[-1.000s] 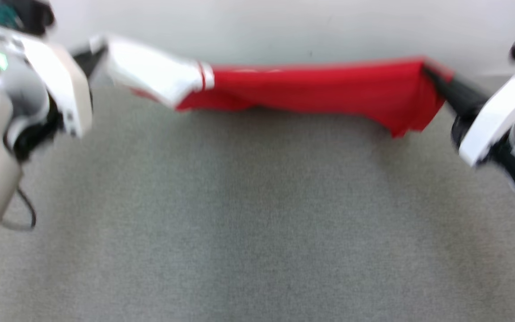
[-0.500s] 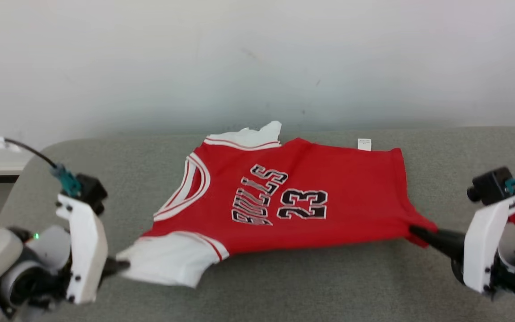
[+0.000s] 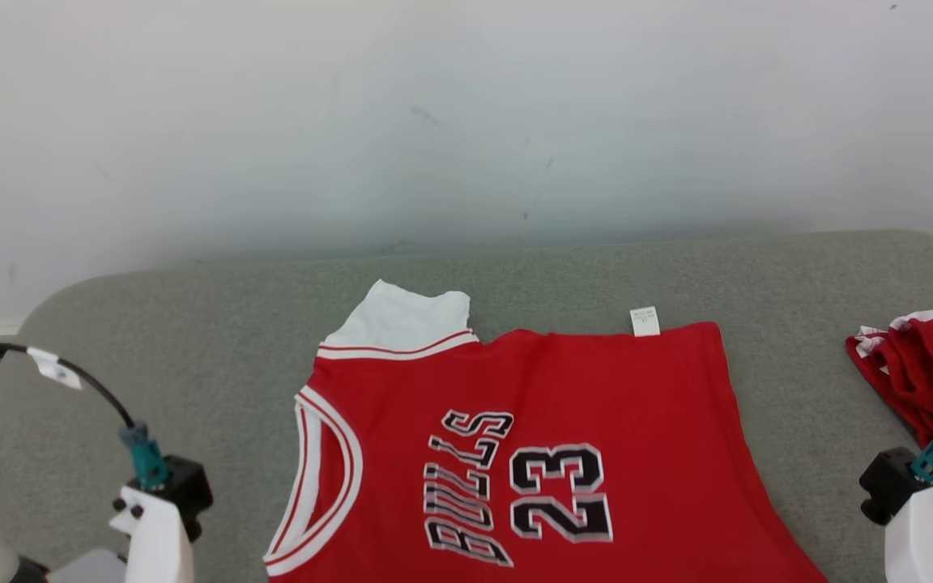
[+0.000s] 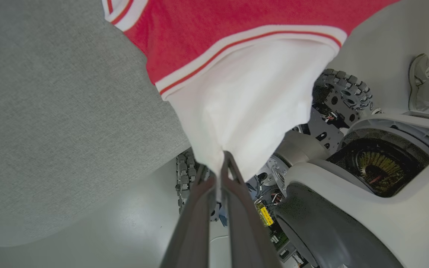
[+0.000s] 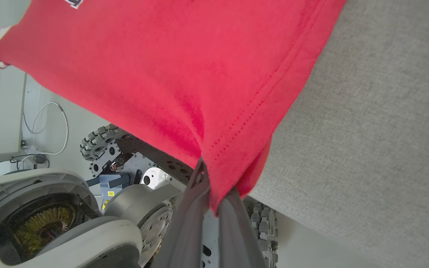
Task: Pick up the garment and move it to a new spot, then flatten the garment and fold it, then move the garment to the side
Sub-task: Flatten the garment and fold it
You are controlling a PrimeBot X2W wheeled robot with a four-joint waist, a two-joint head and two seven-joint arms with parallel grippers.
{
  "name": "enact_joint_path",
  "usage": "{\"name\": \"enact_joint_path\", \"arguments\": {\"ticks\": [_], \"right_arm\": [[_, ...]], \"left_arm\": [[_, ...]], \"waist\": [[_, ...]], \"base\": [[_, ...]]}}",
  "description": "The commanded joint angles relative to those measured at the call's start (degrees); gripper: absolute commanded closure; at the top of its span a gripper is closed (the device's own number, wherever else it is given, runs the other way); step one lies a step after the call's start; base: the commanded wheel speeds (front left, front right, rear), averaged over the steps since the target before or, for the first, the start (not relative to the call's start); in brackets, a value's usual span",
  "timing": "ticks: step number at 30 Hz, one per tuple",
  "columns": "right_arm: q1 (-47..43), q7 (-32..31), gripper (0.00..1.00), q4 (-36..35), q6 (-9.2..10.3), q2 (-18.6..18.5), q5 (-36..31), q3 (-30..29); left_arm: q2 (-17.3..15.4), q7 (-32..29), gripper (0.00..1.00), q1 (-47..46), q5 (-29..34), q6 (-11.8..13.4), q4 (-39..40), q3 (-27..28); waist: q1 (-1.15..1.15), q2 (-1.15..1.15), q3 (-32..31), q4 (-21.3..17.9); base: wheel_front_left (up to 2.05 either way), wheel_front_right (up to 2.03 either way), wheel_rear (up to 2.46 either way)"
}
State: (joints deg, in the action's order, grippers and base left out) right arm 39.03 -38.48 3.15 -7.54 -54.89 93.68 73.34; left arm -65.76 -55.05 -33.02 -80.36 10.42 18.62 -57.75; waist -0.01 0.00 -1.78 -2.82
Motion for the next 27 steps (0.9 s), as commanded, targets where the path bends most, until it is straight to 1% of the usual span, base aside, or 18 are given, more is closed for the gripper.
{"name": "enact_joint_path", "arguments": {"ticks": [1, 4, 6, 10, 15, 22, 23, 24, 26, 27], "right_arm": [[-0.9, -1.8, 1.00, -1.3, 0.13, -1.3, 1.0, 0.0], [-0.9, -3.3, 1.00, -2.4, 0.13, -2.4, 1.7, 0.0], [0.0, -4.2, 1.00, -3.1, 0.13, -3.1, 2.1, 0.0], [1.2, -4.4, 1.00, -2.6, 0.13, -2.7, 2.3, 0.0], [3.9, -4.2, 1.00, 0.6, 0.13, -0.3, 3.8, -0.3], [8.7, -3.6, 1.00, 8.4, 0.13, 6.0, 5.9, -0.4], [9.3, -3.3, 0.98, 9.7, 0.13, 6.9, 6.0, -0.4], [9.9, -3.1, 0.82, 11.1, 0.13, 7.8, 6.1, -0.4], [10.9, -3.2, 0.73, 14.0, 0.13, 9.4, 5.9, -0.3], [11.4, -3.3, 0.69, 15.2, 0.13, 10.2, 5.6, -0.3]], "left_arm": [[-1.3, -0.9, 1.00, 1.5, -1.7, 0.6, 1.1, -0.1], [-2.2, -1.5, 1.00, 1.9, -2.9, 1.2, 2.4, 0.1], [-2.6, -1.9, 1.00, 2.1, -5.0, 1.6, 3.5, 0.7], [-2.1, -2.6, 1.00, 0.9, -5.6, 1.7, 3.1, 1.1], [1.0, -4.2, 1.00, -2.3, -5.7, 1.4, -1.1, 2.3], [6.7, -6.0, 1.00, -8.1, -4.3, 0.6, -10.7, 3.3], [7.7, -6.1, 1.00, -9.0, -4.0, 0.3, -12.0, 3.4], [8.6, -6.2, 1.00, -9.8, -3.8, 0.1, -13.5, 3.4], [10.5, -6.3, 1.00, -11.4, -3.1, -0.5, -16.4, 3.3], [11.5, -6.3, 1.00, -12.1, -2.7, -0.7, -17.7, 3.3]], "waist": [[0.01, 0.00, 0.1, -0.4], [0.01, 0.00, 0.4, -0.7], [0.01, 0.00, 0.9, -1.2], [0.01, 0.00, 1.6, -1.6], [0.01, 0.00, 3.8, -2.2], [0.01, 0.00, 8.0, -3.0], [0.01, 0.00, 8.5, -3.1], [0.01, 0.00, 9.0, -3.1], [0.01, 0.00, 10.0, -3.1], [0.01, 0.00, 10.5, -3.1]], "base": [[0.00, 0.00, 0.00], [0.00, 0.00, 0.00], [0.00, 0.00, 0.00], [0.00, 0.00, 0.00], [0.00, 0.00, 0.00], [0.00, 0.00, 0.00], [0.00, 0.00, 0.00], [0.00, 0.00, 0.00], [0.00, 0.00, 0.00], [0.00, 0.00, 0.00]]}}
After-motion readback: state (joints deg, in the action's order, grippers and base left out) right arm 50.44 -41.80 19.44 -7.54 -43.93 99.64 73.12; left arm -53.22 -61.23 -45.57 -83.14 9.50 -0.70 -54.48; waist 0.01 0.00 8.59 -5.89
